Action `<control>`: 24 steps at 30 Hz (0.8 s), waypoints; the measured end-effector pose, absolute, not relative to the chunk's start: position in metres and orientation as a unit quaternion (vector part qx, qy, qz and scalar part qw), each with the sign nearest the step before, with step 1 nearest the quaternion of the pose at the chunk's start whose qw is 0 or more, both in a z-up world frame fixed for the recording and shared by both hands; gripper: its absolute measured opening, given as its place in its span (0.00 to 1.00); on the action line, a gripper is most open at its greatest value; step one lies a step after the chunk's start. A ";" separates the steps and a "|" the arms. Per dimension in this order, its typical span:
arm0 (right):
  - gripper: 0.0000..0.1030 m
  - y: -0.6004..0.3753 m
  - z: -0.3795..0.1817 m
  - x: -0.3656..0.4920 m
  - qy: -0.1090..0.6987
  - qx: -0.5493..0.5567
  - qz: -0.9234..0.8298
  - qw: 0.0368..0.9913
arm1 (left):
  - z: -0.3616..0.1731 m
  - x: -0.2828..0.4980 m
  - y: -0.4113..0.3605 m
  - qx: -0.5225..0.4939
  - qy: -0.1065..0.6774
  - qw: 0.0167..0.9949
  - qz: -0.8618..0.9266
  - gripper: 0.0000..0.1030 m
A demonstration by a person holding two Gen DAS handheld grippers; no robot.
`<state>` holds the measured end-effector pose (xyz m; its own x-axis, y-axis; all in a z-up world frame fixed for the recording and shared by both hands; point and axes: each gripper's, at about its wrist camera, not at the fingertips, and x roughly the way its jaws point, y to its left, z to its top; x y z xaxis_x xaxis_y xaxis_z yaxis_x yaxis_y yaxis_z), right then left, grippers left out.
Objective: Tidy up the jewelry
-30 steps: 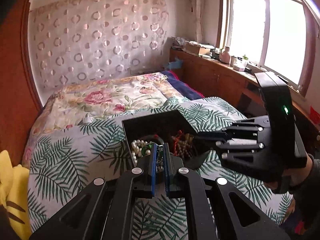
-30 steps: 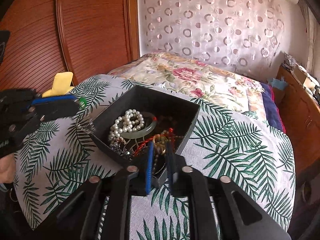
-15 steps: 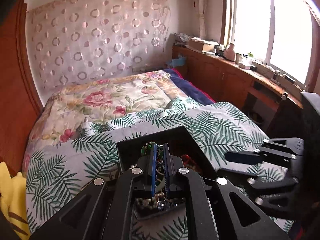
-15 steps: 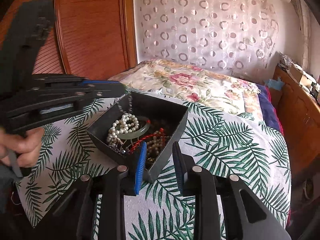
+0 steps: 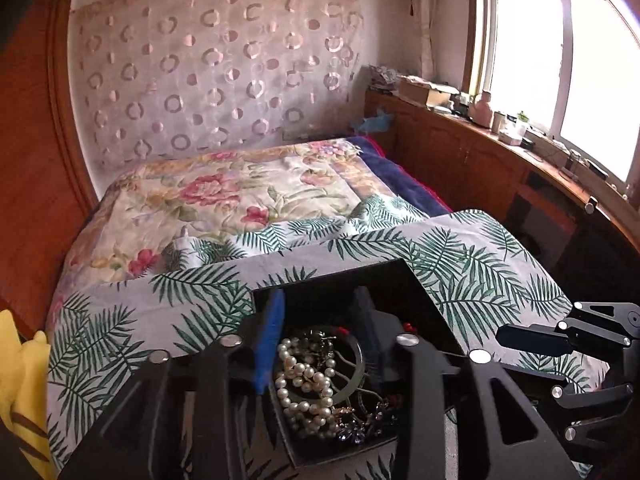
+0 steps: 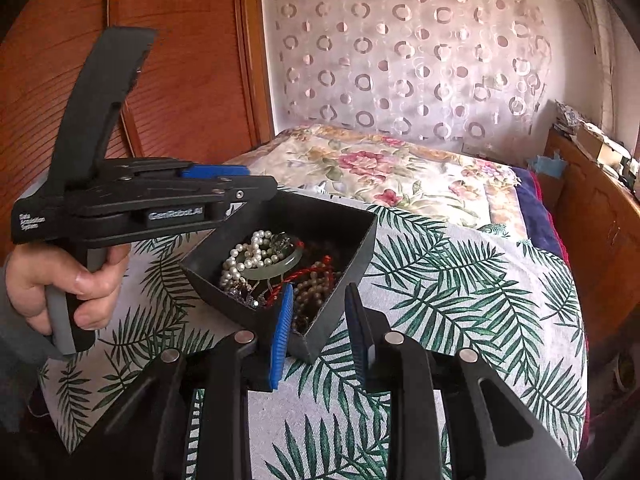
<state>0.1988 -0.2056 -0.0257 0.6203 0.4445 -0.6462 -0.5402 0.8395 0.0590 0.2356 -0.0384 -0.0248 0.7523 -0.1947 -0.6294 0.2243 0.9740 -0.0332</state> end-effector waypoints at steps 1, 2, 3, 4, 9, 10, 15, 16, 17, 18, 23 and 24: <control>0.28 -0.206 -0.026 0.198 0.337 -0.069 0.273 0.898 | -0.023 0.232 -0.037 0.021 0.330 0.938 -0.107 0.52; 0.28 -0.206 -0.025 0.198 0.336 -0.067 0.272 0.899 | -0.021 0.228 -0.035 0.020 0.324 0.941 -0.100 0.71; 0.28 -0.206 -0.024 0.196 0.334 -0.065 0.271 0.901 | -0.019 0.223 -0.033 0.020 0.314 0.945 -0.093 0.79; 0.28 -0.206 -0.024 0.195 0.333 -0.064 0.270 0.902 | -0.018 0.219 -0.031 0.020 0.309 0.947 -0.090 0.80; 0.37 -0.206 -0.019 0.188 0.317 -0.063 0.256 0.911 | -0.015 0.193 -0.021 0.017 0.298 0.952 -0.072 0.93; 0.39 -0.205 -0.017 0.187 0.314 -0.061 0.254 0.913 | -0.014 0.190 -0.020 0.016 0.297 0.952 -0.072 0.93; 0.72 -0.206 -0.009 0.179 0.293 -0.050 0.236 0.925 | -0.010 0.162 -0.011 0.010 0.288 0.956 -0.062 0.93; 0.77 -0.206 -0.007 0.177 0.289 -0.048 0.234 0.927 | -0.008 0.159 -0.011 0.010 0.285 0.957 -0.060 0.93; 0.83 -0.207 -0.005 0.174 0.283 -0.044 0.230 0.930 | -0.007 0.154 -0.011 0.011 0.282 0.958 -0.056 0.93; 0.87 -0.207 -0.004 0.172 0.280 -0.041 0.229 0.931 | -0.006 0.149 -0.010 0.012 0.280 0.959 -0.052 0.93; 0.98 -0.210 0.006 0.154 0.261 -0.025 0.217 0.940 | 0.003 0.120 -0.004 0.003 0.266 0.963 -0.048 0.93; 0.98 -0.210 0.008 0.149 0.256 -0.025 0.216 0.942 | 0.005 0.113 -0.003 -0.001 0.263 0.964 -0.047 0.93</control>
<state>0.1488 -0.2102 0.0083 0.7764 0.3939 -0.4921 -0.4191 0.9057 0.0638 0.1130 -0.0026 0.0052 0.8575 -0.0918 -0.5063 0.0905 0.9955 -0.0271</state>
